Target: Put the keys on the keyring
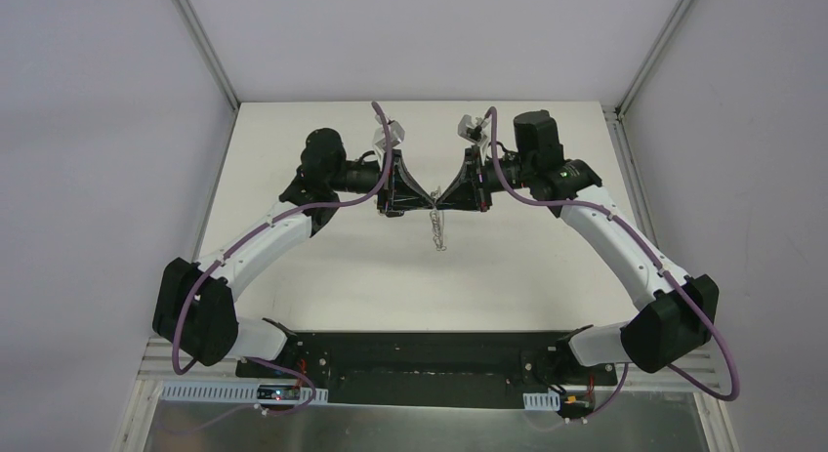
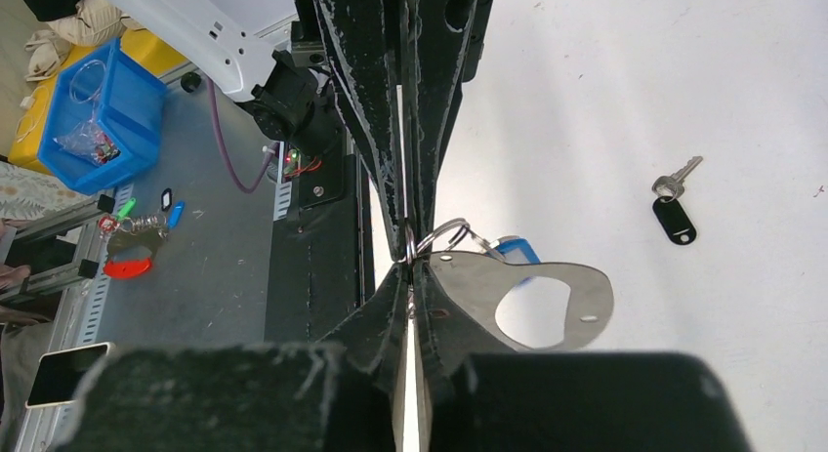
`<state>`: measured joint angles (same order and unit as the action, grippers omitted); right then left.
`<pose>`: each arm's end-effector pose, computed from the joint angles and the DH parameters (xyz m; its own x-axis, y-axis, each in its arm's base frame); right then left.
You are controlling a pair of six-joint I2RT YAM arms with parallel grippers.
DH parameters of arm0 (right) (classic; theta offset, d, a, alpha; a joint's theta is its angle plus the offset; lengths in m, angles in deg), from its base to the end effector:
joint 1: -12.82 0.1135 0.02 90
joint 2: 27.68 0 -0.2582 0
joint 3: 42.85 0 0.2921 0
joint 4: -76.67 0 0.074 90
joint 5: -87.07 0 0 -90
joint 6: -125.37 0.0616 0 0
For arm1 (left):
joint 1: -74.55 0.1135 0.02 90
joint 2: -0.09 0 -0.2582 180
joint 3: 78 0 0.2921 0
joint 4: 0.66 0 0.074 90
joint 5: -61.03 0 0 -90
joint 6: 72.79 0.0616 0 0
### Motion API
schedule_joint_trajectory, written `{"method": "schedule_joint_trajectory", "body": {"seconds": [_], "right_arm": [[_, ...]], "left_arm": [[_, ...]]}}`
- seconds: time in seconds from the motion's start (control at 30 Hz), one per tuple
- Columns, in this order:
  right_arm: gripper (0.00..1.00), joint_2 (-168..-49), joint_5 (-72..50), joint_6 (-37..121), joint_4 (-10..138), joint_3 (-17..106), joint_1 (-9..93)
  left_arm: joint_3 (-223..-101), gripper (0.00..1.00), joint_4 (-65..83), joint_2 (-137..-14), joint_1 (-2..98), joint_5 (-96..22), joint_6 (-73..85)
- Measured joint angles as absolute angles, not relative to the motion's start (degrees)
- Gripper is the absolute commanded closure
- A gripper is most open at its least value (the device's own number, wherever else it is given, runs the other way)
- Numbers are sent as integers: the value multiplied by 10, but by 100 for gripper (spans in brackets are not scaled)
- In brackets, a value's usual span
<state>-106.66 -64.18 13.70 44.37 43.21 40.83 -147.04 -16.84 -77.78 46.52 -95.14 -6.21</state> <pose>0.2874 0.2141 0.3588 -0.0076 -0.2052 -0.9787 -0.9996 -0.0254 0.0131 0.2846 -0.2154 0.3337 -0.2901 -0.0275 -0.9566 0.9539 -0.0879 -0.2868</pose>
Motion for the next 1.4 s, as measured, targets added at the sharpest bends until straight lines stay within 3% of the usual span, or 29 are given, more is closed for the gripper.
{"method": "schedule_joint_trajectory", "body": {"seconds": [0.53, 0.7, 0.8, 1.4], "right_arm": [[100, -1067, -578, 84, 377, 453, 430], [75, -1067, -546, 71, 370, 453, 442], [69, -1067, -532, 63, 366, 453, 443], [74, -1057, -531, 38, 341, 452, 443]], "left_arm": [[-1479, 100, -98, -778, 465, -945, -11], [-1487, 100, -59, -778, 465, -945, 11], [-1489, 100, -57, -778, 465, -945, 14], [-1489, 100, -122, -778, 465, -950, -26]]}}
